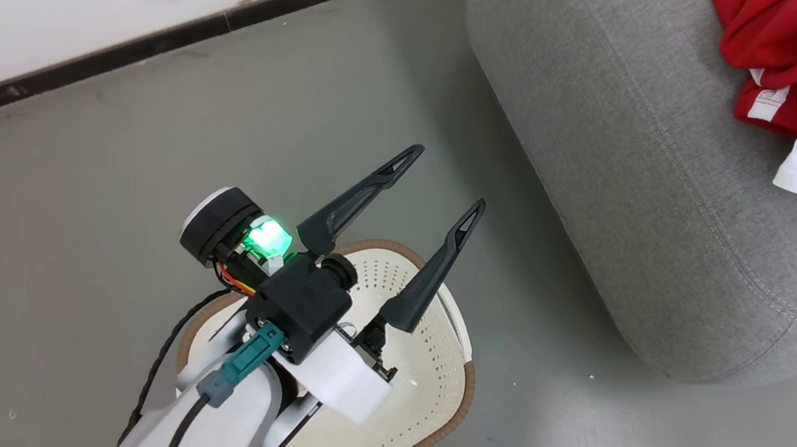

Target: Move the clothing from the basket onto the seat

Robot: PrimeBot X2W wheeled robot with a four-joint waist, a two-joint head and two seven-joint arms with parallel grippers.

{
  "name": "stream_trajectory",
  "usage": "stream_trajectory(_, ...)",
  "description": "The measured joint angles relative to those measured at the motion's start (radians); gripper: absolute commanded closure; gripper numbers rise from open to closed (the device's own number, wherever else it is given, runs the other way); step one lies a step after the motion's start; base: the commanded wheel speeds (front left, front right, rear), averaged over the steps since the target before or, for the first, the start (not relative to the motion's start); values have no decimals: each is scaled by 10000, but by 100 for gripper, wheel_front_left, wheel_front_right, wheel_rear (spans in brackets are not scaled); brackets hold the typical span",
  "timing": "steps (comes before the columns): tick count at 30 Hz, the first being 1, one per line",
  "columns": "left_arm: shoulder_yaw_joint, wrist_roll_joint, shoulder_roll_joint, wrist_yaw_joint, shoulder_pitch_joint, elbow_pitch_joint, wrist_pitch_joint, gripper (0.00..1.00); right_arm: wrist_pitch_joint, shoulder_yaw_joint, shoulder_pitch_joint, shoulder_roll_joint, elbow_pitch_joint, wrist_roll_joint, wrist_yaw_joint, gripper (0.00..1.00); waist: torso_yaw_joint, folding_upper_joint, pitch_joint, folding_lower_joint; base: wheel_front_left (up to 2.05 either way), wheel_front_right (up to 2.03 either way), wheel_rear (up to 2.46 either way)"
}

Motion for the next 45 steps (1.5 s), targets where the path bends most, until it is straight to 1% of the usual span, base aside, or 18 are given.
stream_trajectory(4, 88, -69, -19, 8, 77, 167, -54, 0, -94, 136, 21, 100, -472, -40, 0, 0, -7, 0, -189, 0, 0, 0, 0)
stream_trajectory(7, 219, -115, -15, 113, 214, 337, -140, 0, -98, 337, 98, 186, -855, -150, 0, 0, 23, 0, -345, 0, 0, 0, 0)
stream_trajectory(14, 587, -324, -8, 493, 670, 734, -309, 0, -130, 897, 193, 424, -1843, -644, 0, 0, 189, 0, -743, 0, 0, 0, 0)
stream_trajectory(20, 1160, -441, -2, 1081, 1101, 1087, -412, 0, -186, 1246, 193, 855, -2518, -790, 0, 0, 420, 0, -1118, 0, 0, 0, 0)
stream_trajectory(23, 1494, -460, 13, 1455, 1342, 1325, -441, 0, -188, 1352, 193, 995, -2761, -867, 0, 0, 555, 0, -1314, 0, 0, 0, 0)
stream_trajectory(24, 1622, -500, 13, 1605, 1421, 1402, -458, 0, -188, 1369, 193, 1018, -2821, -884, 0, 0, 602, 0, -1380, 0, 0, 0, 0)
stream_trajectory(25, 1622, -500, 13, 1605, 1421, 1402, -458, 0, -188, 1369, 193, 1018, -2821, -884, 0, 0, 602, 0, -1380, 0, 0, 0, 0)
stream_trajectory(30, 2203, -802, -4, 2222, 1859, 1735, -477, 0, -192, 1434, 198, 1298, -3124, -1014, 0, 0, 851, 0, -1720, 0, 0, 0, 0)
stream_trajectory(33, 2485, -884, -13, 2500, 2126, 1862, -483, 0, -199, 1475, 264, 1507, -3254, -1060, 0, 0, 1003, 0, -1931, 0, 0, 0, 0)
stream_trajectory(34, 2617, -961, -38, 2673, 2288, 1950, -552, 0, -199, 1476, 429, 1570, -3336, -1062, 0, 0, 1105, 0, -2072, 0, 0, 0, 0)
stream_trajectory(35, 2617, -961, -38, 2673, 2288, 1950, -552, 0, -199, 1476, 429, 1570, -3336, -1062, 0, 0, 1105, 0, -2072, 0, 0, 0, 0)
stream_trajectory(38, 2798, -972, -67, 2918, 2536, 2042, -556, 0, -199, 1413, 685, 1639, -3352, -1074, -2, 0, 1262, 0, -2290, 0, 0, 0, 0)
stream_trajectory(45, 3091, -1060, -127, 3279, 3075, 2203, -558, 0, -199, 1170, 1278, 1864, -3369, -1275, -2, 0, 1621, 0, -2789, 0, 0, 0, 0)
